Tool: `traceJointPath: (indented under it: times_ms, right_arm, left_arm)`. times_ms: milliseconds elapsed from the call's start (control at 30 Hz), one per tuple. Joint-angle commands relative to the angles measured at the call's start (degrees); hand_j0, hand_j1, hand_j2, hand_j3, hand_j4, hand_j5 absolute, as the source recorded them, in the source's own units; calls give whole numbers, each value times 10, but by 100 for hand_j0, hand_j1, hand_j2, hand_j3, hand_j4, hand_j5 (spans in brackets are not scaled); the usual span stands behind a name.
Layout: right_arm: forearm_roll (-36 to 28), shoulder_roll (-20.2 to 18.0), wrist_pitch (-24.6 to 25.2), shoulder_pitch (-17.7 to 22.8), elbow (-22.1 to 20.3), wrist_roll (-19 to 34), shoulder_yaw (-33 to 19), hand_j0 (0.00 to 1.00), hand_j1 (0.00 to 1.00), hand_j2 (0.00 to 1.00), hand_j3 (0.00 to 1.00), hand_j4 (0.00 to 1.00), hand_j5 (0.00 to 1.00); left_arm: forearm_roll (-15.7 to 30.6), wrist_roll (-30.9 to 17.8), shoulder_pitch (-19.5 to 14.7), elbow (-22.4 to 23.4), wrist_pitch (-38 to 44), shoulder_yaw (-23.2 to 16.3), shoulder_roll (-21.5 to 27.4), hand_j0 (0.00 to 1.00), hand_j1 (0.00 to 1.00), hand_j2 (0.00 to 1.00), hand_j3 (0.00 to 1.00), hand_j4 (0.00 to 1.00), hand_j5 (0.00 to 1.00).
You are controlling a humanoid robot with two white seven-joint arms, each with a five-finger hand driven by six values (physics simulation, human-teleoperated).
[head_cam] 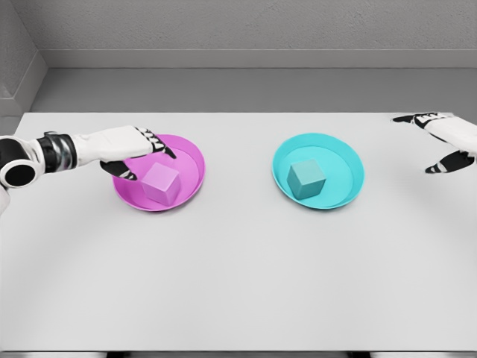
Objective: Place the blocks in the corresponding plates according to their colors
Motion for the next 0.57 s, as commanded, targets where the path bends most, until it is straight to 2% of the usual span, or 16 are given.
traceJointPath:
  times_ms: [0,133,333,533]
  right_arm:
    - [-5,-1,2,0,0,-1,-22,100,100,100,100,100,100]
    - [-4,0,2,0,0,1,-21,100,100,100,100,100,100]
    - [-4,3,2,4,1,2,-21,100,100,100,100,100,100]
    - [-4,4,2,4,1,2,-21,100,100,100,100,100,100]
  left_arm:
    - [15,2,0,3,1,1,3,100,100,100,100,100,100]
    - [63,1,1,4,1,1,51,100,100,100,100,100,100]
    - [64,1,5,5,1,35,106,100,100,100,100,100,100]
    - [64,0,5,30,1,51,148,100,100,100,100,100,100]
